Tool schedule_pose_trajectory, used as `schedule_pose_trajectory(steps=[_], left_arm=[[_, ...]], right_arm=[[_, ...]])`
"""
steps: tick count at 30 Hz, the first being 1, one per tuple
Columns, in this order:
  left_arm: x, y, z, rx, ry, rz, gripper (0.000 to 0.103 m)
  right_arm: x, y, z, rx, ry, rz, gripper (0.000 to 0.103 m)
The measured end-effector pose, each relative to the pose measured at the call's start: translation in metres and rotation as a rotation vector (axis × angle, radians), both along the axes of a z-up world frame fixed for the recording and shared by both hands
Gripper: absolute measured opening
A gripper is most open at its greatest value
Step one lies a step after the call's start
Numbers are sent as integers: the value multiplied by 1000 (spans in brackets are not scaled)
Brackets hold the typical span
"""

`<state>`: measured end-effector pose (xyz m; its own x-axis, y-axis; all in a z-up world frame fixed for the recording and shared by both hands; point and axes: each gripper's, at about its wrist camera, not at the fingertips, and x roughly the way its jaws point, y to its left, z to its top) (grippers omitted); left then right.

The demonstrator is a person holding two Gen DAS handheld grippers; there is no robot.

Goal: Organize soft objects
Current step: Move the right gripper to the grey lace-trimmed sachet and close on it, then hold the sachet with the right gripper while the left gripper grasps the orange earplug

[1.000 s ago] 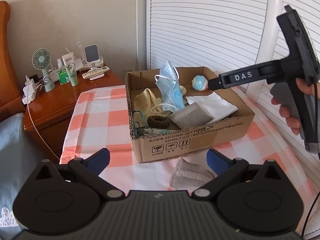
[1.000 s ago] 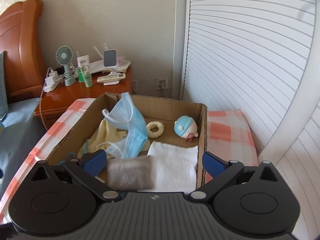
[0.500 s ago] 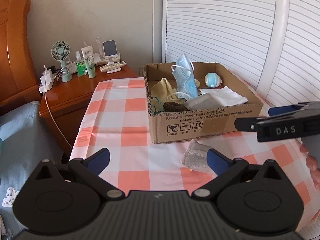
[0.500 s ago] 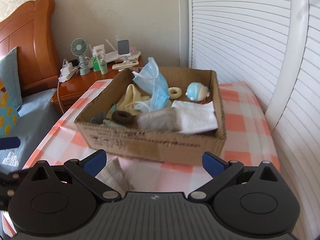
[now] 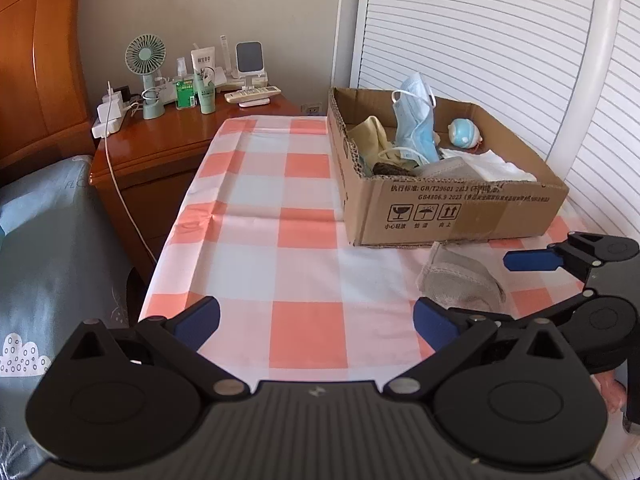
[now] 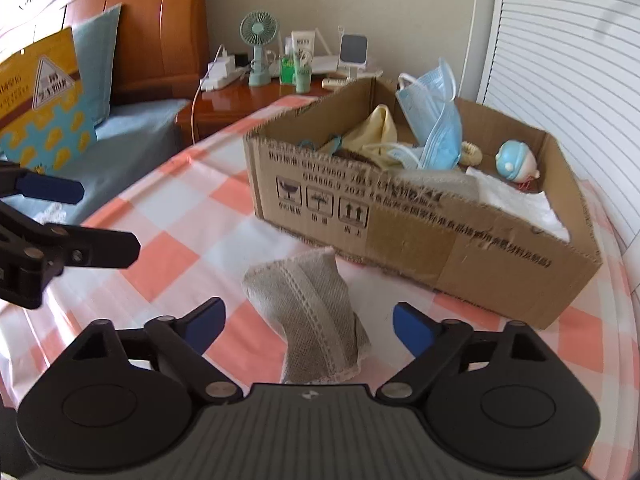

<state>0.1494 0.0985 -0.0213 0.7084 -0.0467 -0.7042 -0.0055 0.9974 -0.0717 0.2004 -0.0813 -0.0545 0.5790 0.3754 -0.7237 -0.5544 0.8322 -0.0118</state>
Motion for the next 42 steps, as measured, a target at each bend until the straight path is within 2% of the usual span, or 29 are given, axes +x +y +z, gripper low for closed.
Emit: schedule_pose_trajectory(steps=[6,9,24,27,29,33,35,37,42], left_arm=[[4,2,-9,-18,22,2,102],[6,2,-11,-28,30,2,102],[6,1,-13,-63,40,-3,102],[8,3,-14,-67,42,0,102],[8,3,-15,-71,46,2,102],[9,4,-17,-76,51,2,102],[9,3,-18,-77,51,-1,102],[9,2,-18,-76,52,-5,102],[8,-1,-18,-72,52,-14,102]], right_arm=[[-2,2,-15,-55,15,34,93],[-4,2,-21,-63,52,58,103],[4,0,-20,-58,36,132,103],[9,4,-16,-73,15,154,97],[12,6,-14,-79,13,168,87],[12,7,-12,-82,1,174,75],[11,4,-11,-74,4,167,61],[10,1,-10,-70,1,149,51],[7,-7,-6,-42,6,101,42]])
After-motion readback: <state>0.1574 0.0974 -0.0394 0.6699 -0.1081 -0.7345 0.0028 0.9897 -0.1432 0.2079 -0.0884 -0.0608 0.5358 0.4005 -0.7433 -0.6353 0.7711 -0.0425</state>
